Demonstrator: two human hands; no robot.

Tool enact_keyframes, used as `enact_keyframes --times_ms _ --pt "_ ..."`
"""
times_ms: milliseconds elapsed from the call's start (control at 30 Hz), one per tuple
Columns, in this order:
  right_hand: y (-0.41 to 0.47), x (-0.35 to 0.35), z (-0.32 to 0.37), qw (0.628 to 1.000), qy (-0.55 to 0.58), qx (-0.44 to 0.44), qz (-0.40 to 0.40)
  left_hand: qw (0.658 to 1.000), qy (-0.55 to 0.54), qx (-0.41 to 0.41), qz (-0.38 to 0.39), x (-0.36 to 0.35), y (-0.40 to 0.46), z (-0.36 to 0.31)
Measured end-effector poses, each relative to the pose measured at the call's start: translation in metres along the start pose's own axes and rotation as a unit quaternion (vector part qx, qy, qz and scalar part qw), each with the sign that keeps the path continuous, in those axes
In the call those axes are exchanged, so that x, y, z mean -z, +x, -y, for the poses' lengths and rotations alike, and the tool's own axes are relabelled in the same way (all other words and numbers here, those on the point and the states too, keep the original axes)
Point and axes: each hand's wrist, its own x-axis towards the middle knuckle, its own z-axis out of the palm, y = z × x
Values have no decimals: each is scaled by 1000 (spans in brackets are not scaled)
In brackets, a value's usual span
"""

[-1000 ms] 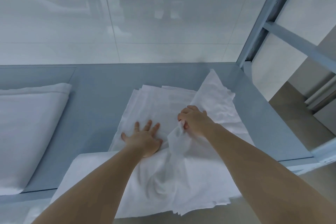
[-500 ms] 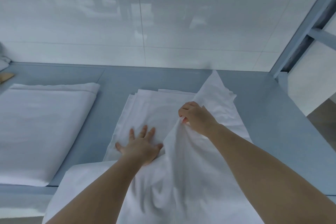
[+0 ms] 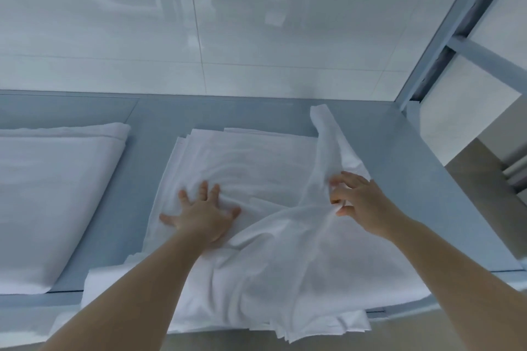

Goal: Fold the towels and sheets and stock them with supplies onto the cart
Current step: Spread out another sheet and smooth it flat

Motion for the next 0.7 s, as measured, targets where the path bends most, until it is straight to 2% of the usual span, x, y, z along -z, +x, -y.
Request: enact_keyframes --times_ms 100,167,200,267,400,467,500,700 --pt "-4 -10 -8 987 158 -1 -27 999 9 35 -18 6 2 -19" --pt "0 -15 -13 958 260 -50 -110 998 21 20 -49 6 5 -40" --pt "4 -20 -18 948 267 -86 -148 998 24 -14 -65 3 7 -52" --pt "14 -31 -30 953 221 -140 -157 993 18 -100 -68 -4 13 -76" --pt "39 -55 -37 976 101 -186 -45 977 49 -205 -21 -11 35 -99" --pt "46 -70 -33 978 28 -206 8 973 83 -211 -42 -17 44 -96" --pt "46 -77 -32 978 1 -208 10 972 90 -210 -59 -21 46 -94" --pt "32 -89 -42 972 -37 -227 -43 968 87 -201 -120 -25 61 -81"
